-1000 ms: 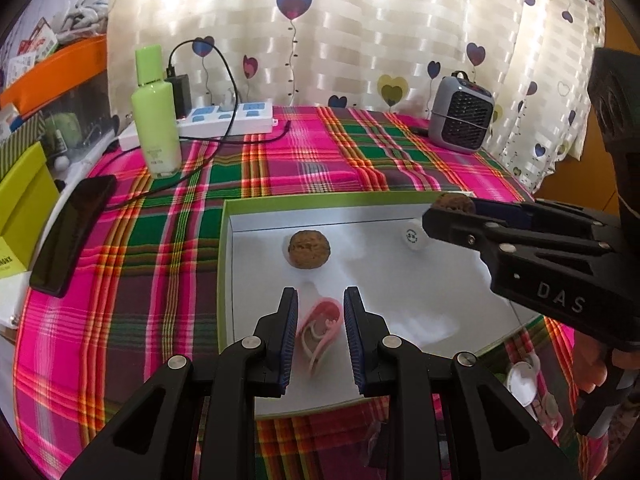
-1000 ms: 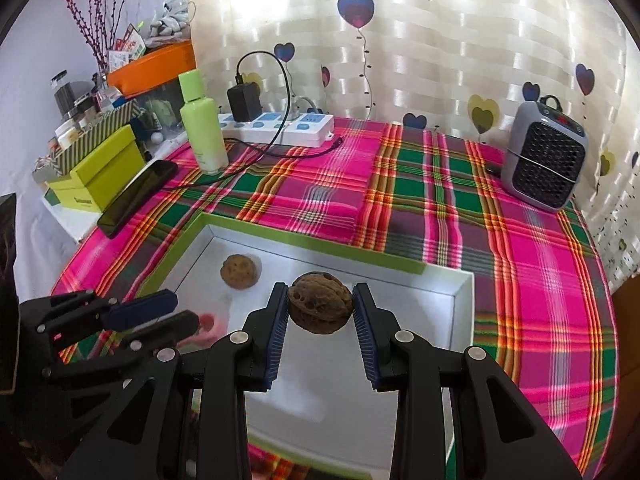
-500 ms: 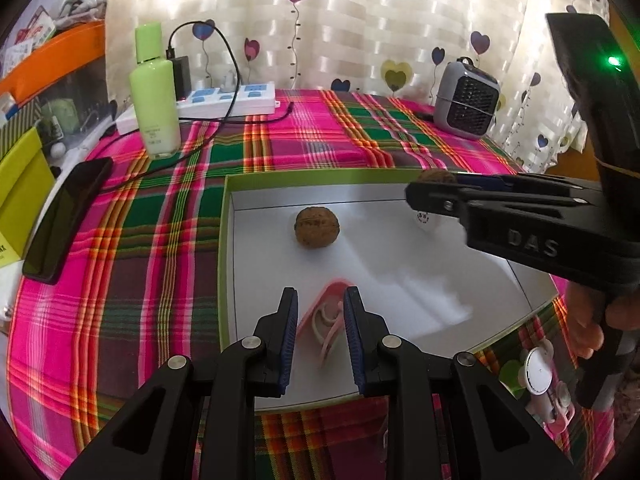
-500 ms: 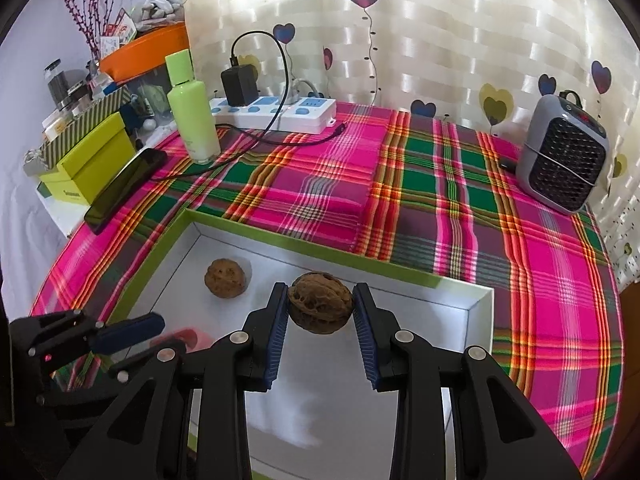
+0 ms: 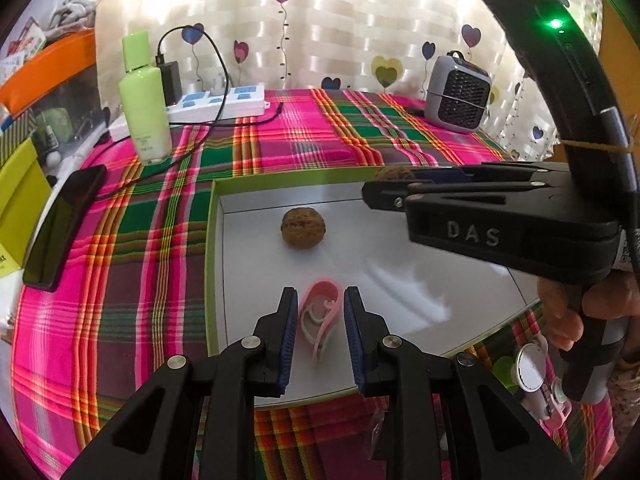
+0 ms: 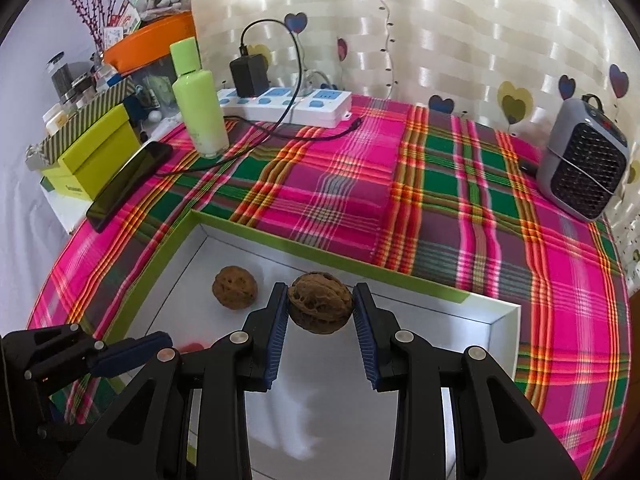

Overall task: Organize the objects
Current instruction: 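Lower the walnut beside the first walnut and open the right gripper, then lower the pink clip into the box and open the left gripper, then withdraw both grippers from the box toward the remaining objects, then grasp the black rectangular device with the left gripper while the right gripper grasps the pink-and-green bottle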

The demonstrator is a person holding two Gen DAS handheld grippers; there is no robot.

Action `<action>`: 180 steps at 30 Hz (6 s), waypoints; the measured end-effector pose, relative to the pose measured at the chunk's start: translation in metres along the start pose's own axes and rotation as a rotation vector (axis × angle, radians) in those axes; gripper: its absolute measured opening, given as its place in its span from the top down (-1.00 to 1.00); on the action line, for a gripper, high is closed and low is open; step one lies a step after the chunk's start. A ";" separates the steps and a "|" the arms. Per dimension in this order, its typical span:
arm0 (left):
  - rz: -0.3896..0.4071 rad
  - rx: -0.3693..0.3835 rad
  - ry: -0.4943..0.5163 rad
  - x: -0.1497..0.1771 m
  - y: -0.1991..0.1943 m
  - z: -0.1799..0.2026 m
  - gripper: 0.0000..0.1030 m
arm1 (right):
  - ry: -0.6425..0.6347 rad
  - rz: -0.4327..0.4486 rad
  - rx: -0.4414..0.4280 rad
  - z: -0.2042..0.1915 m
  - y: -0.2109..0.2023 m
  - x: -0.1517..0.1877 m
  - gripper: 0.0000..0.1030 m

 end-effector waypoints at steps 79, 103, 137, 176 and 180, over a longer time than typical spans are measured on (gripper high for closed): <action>0.064 -0.065 -0.044 -0.001 -0.024 -0.007 0.26 | 0.057 0.023 -0.001 -0.009 -0.026 0.001 -0.04; 0.115 -0.094 -0.016 0.032 -0.066 0.007 0.24 | 0.153 0.124 0.065 -0.005 -0.091 0.067 -0.04; 0.058 0.066 0.051 0.063 -0.052 0.038 0.09 | 0.191 0.170 0.189 0.028 -0.125 0.146 -0.04; -0.068 -0.102 0.090 0.056 -0.034 0.056 0.08 | 0.233 0.149 0.112 0.036 -0.117 0.164 -0.04; -0.099 -0.108 0.091 0.057 -0.036 0.051 0.08 | 0.240 0.152 0.105 0.036 -0.117 0.165 -0.04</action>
Point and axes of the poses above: each gripper's, at about its wrist camera, not at the fingertips, and y roughly the way its jaws point, z to its right, x to its underside, the point moved 7 cm from there along y, roughly the way its jaws point, and after that the axes turned 3 degrees about x, right-handed, at the moved point
